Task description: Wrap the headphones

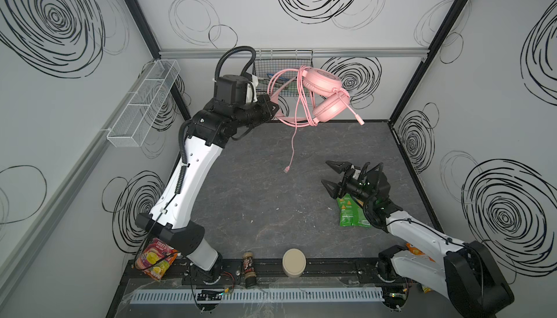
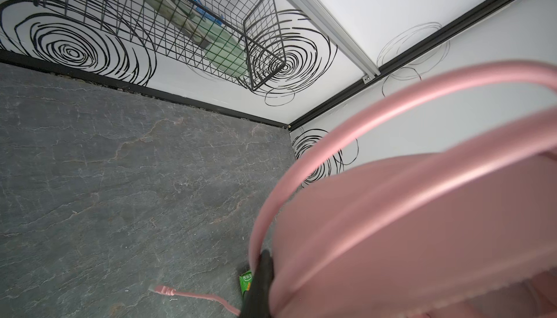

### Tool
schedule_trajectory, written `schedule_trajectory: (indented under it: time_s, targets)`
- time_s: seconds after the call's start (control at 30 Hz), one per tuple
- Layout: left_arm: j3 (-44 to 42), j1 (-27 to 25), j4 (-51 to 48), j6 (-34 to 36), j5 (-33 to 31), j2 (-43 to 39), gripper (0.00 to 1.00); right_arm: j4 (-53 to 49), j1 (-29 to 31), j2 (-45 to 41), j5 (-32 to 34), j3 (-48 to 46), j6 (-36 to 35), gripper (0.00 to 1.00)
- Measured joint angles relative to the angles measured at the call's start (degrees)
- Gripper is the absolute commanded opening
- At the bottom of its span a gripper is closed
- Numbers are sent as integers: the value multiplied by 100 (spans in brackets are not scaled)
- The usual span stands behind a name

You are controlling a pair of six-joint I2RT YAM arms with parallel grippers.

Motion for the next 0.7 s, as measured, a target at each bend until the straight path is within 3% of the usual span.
schedule_trajectory:
  time_s: [0.23,0.7]
  targets:
    - [76,-188,42,0,2,87,0,577,391,579,358,-46,546,93]
    - [83,-400,107,2,-11,138,0,855,802,664,616,-46,796,94]
